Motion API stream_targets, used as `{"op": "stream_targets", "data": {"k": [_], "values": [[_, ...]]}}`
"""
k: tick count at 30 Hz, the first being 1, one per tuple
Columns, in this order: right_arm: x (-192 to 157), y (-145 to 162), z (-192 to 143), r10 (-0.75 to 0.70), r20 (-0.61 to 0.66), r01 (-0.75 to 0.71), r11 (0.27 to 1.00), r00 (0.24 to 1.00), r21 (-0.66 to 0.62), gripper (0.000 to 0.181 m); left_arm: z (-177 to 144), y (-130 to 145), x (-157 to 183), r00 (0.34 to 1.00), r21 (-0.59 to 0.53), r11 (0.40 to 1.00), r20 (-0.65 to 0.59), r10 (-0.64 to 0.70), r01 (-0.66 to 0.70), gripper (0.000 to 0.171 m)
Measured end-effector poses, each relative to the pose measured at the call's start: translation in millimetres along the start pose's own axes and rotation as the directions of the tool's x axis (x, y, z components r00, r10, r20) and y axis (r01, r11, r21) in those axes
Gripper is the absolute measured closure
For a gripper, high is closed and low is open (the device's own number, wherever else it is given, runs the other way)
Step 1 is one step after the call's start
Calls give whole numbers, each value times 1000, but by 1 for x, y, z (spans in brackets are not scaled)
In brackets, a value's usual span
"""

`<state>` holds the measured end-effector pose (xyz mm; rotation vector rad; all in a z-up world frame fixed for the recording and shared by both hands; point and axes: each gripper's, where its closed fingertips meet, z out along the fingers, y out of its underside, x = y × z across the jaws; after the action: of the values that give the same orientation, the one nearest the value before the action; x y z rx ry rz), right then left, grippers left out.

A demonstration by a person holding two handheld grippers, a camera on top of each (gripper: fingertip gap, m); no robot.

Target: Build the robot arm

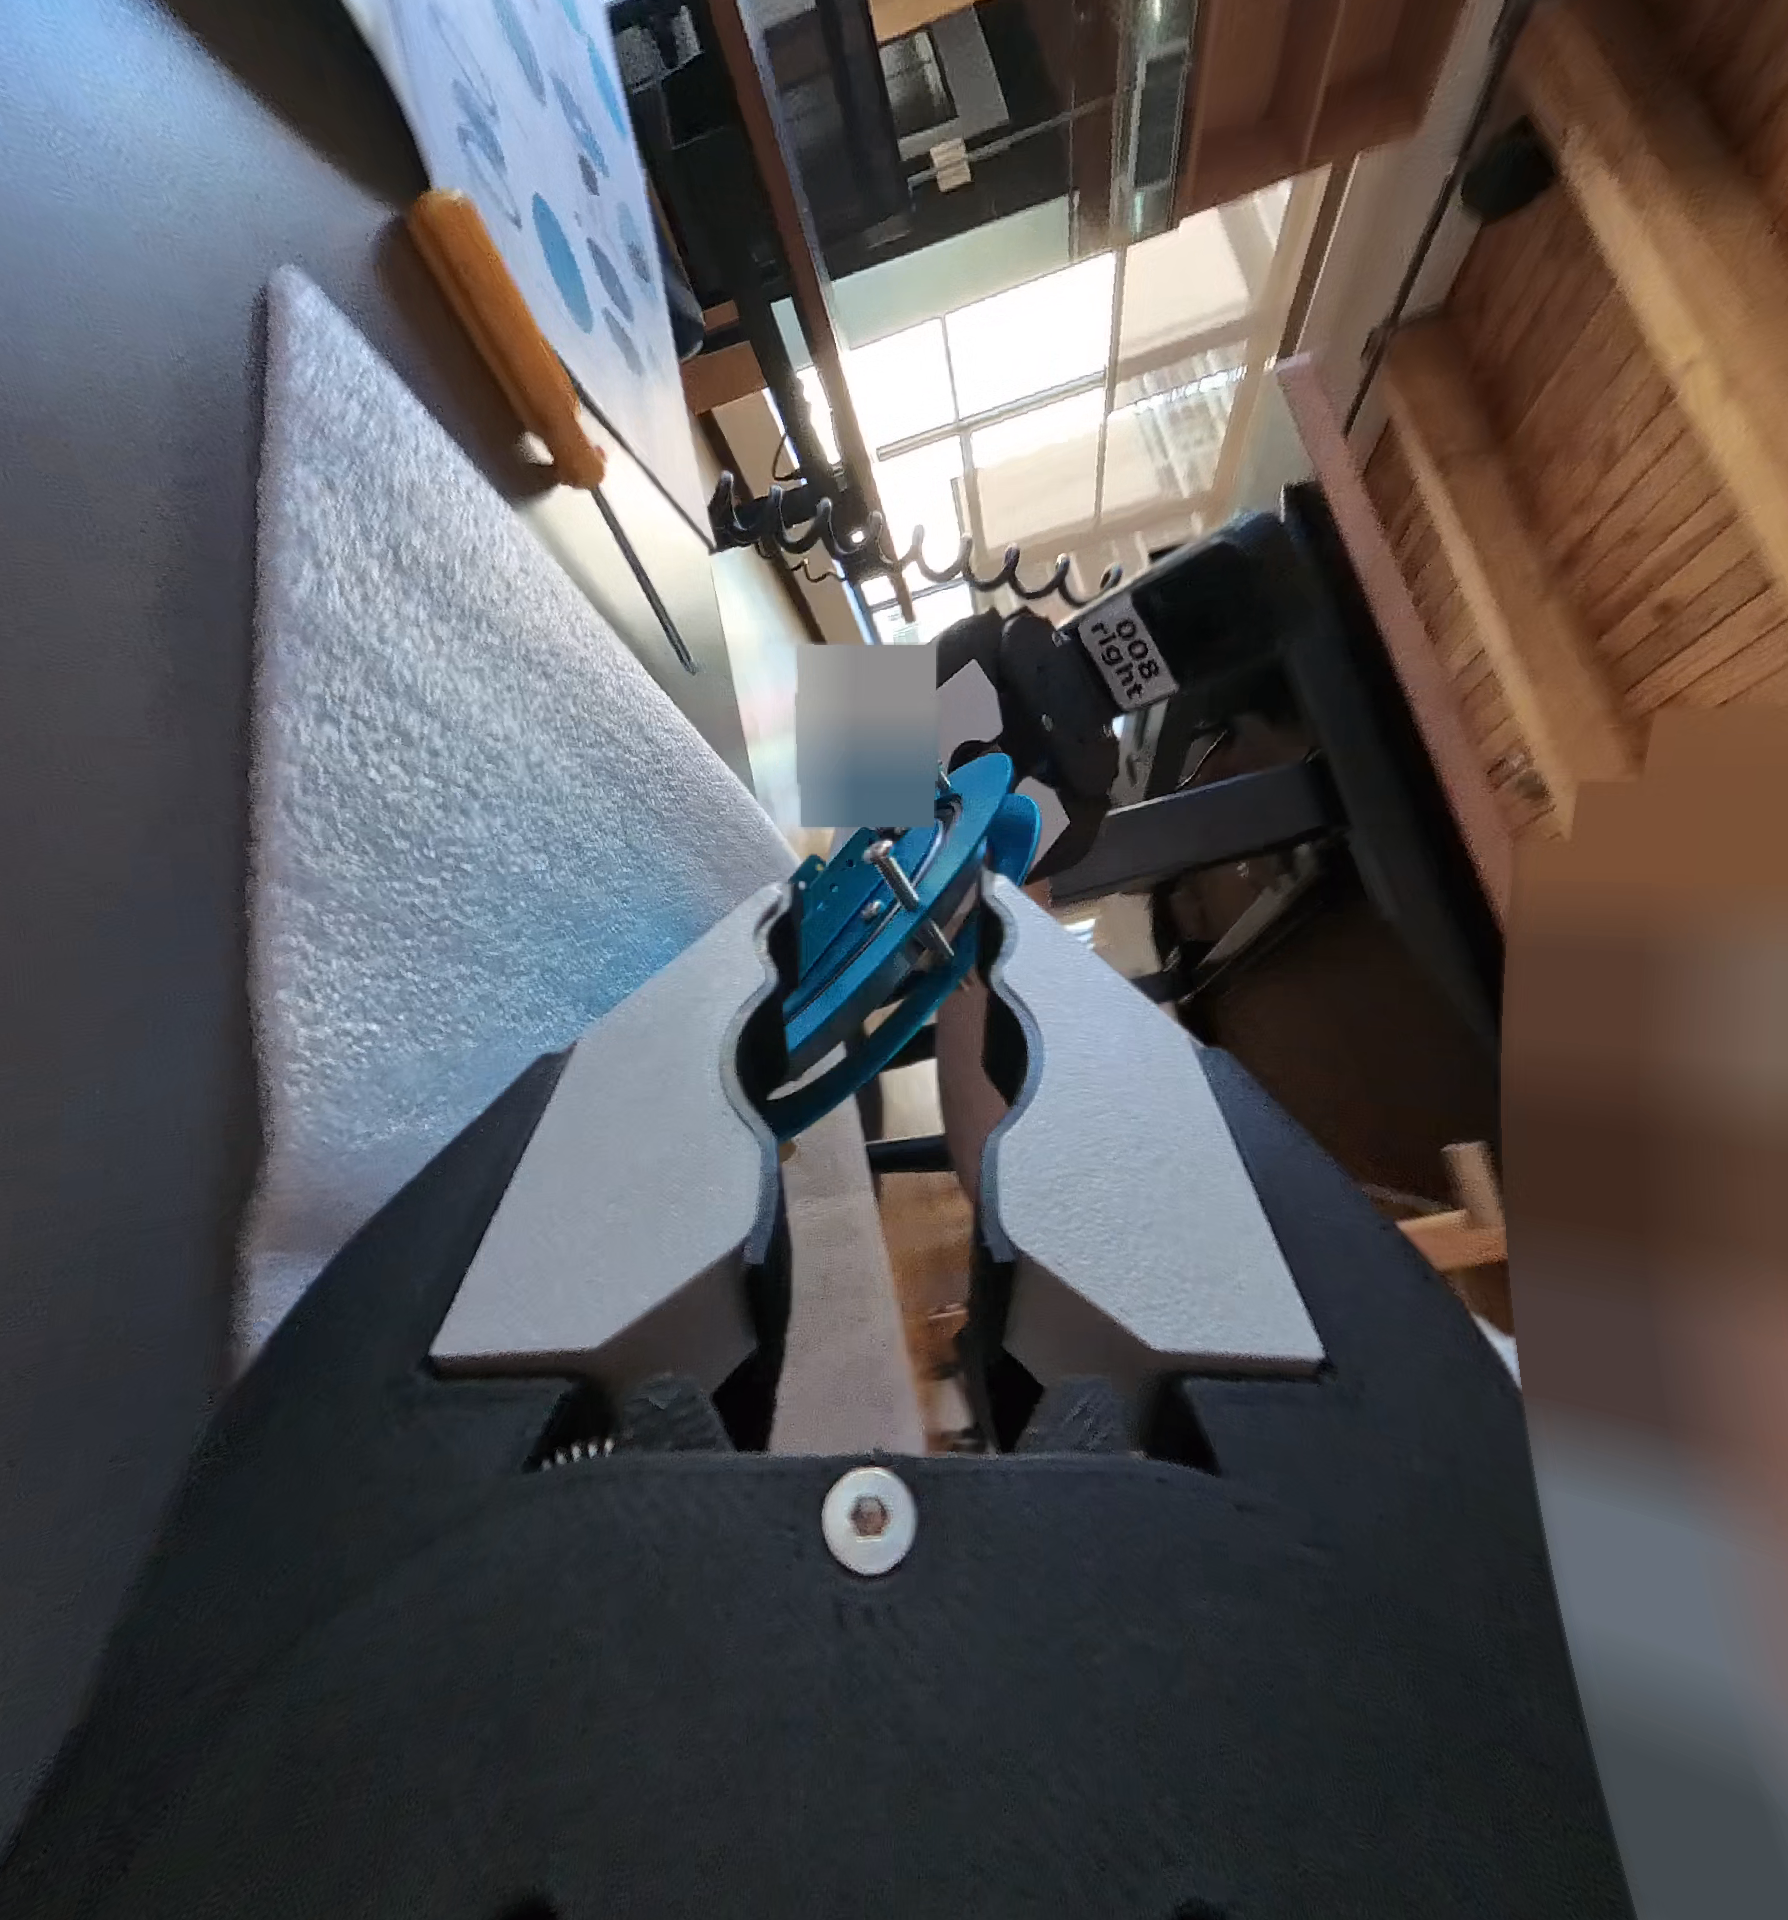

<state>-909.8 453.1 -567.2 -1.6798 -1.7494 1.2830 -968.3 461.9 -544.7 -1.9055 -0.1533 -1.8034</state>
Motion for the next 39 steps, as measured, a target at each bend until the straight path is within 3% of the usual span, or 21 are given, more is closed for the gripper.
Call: {"op": "stream_targets", "data": {"k": [2, 4, 5, 7, 10, 13, 19, 21, 24, 31, 35, 36, 39], "values": [[-1, 0, 0, -18, 0, 18, 1000, 1000, 11, 164, -2, -4, 9, 991, -8, 992, -21, 130, -130, 120], [-3, -1, 0, -47, -8, 47, 999, 999, 18, 164, -4, -2, 23, 938, -32, 940, -78, 337, -340, 114], [-4, -1, 0, -59, -13, 59, 998, 998, 20, 165, -4, 3, 26, 883, -70, 881, -89, 461, -467, 106], [-5, -1, 0, -75, -22, 75, 997, 997, 20, 165, -4, 13, 22, 719, -158, 706, -46, 694, -691, 81], [-5, -1, 0, -82, -22, 82, 996, 996, 17, 165, -1, 25, 15, 470, -286, 441, -36, 882, -850, 85], [-5, -1, 0, -76, -17, 77, 997, 997, 14, 165, 2, 28, 14, 369, -324, 324, -87, 925, -889, 100], [-4, -1, 1, -73, -15, 73, 997, 997, 4, 165, 3, 26, 0, 342, -374, 271, -138, 930, -887, 133], [-3, -1, 1, -65, -12, 65, 998, 998, 1, 164, 4, 29, -1, 341, -352, 274, -144, 929, -895, 151], [-2, 0, 1, -31, 14, 31, 1000, 999, -2, 165, 5, 27, 0, 354, -302, 304, -128, 926, -904, 155], [-2, -3, 4, -64, 25, 64, 998, 998, -22, 164, 0, 23, -10, 431, -366, 369, -101, 897, -854, 142], [-3, -4, 5, -78, 19, 79, 996, 997, -35, 165, 1, 14, -17, 407, -380, 368, -25, 913, -848, 111], [-3, -4, 5, -79, 18, 80, 996, 997, -38, 165, 2, 14, -15, 409, -370, 370, -30, 912, -852, 111], [-3, -4, 6, -77, 20, 77, 996, 997, -45, 164, 3, 20, -3, 409, -318, 363, -91, 908, -876, 133]]}}
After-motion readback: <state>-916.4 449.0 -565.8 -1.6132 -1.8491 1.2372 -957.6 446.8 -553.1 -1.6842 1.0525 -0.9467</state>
